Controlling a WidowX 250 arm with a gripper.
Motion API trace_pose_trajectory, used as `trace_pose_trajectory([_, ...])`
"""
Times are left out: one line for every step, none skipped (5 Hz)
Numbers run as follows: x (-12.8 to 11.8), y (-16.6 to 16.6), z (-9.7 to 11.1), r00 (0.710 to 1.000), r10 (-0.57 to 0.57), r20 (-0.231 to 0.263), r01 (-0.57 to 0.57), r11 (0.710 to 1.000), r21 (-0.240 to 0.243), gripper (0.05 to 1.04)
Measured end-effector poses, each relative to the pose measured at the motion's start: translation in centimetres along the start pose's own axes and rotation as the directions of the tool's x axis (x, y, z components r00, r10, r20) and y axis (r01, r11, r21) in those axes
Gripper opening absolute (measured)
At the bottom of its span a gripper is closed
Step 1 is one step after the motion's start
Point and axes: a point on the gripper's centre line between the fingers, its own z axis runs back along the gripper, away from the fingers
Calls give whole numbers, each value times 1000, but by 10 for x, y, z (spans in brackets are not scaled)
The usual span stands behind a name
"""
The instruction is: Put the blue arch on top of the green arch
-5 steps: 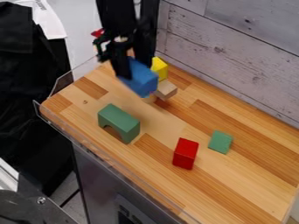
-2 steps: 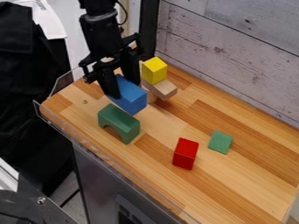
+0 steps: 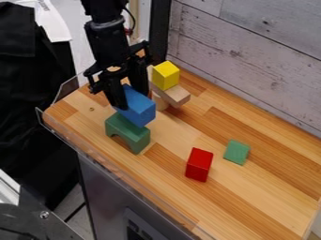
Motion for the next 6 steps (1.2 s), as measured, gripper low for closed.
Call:
trace_pose_trajectory([0,1,-1,1000,6,3,-6,1000,2,547])
trace_pose_trajectory([-2,8,-8,1000,24,-7,-24,1000,16,547])
trace_pose_trajectory([-3,15,-11,999,51,-15,-51,999,9,547])
trace_pose_trajectory([-4,16,-12,998,65,-21,-65,998,-2,547])
trace_pose_trajectory([-4,15,-12,998,64,-28,-64,998,-8,616])
trace_pose_trajectory([-3,15,-10,997,66,-32,-67,998,-12,918])
